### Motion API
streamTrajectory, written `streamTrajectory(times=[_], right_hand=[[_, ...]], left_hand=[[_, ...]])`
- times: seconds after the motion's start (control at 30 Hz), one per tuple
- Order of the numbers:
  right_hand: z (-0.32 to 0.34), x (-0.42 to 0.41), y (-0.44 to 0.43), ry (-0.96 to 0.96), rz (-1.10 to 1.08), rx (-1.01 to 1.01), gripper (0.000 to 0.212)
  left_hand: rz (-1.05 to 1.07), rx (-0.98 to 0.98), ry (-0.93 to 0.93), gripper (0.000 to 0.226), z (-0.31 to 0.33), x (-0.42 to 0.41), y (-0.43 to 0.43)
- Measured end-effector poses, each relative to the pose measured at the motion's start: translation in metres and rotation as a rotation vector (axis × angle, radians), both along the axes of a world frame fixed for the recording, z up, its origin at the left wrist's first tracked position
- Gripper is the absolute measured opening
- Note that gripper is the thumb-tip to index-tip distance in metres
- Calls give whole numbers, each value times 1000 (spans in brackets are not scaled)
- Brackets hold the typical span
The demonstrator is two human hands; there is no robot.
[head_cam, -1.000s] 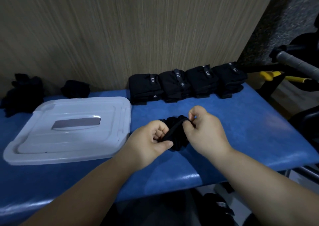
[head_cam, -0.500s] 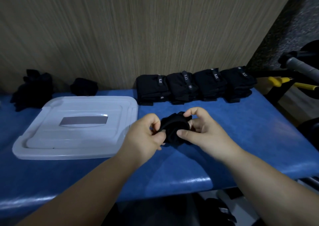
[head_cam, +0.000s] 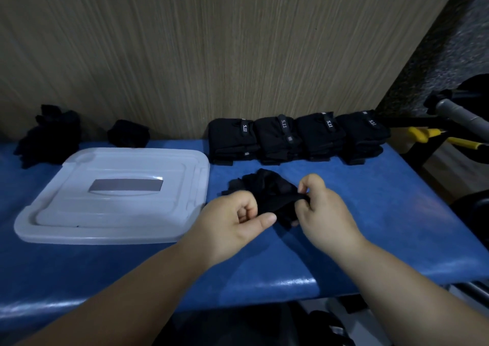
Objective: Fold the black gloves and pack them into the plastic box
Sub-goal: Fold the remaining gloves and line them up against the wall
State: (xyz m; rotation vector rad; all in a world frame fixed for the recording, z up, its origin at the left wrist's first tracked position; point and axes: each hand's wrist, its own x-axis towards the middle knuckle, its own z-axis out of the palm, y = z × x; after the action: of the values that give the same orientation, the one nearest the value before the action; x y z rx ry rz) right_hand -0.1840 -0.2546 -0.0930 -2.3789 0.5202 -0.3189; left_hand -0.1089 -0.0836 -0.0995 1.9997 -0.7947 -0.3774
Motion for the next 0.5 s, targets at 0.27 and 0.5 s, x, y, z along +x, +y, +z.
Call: streamTrajectory(times=[0.27, 0.5], right_hand=[[10, -1, 0, -197, 115, 768, 36], [4, -5, -6, -49, 444, 665, 48]], left_hand=[[108, 14, 305, 40, 5, 5, 0], [224, -487, 840, 22, 10, 14, -4]])
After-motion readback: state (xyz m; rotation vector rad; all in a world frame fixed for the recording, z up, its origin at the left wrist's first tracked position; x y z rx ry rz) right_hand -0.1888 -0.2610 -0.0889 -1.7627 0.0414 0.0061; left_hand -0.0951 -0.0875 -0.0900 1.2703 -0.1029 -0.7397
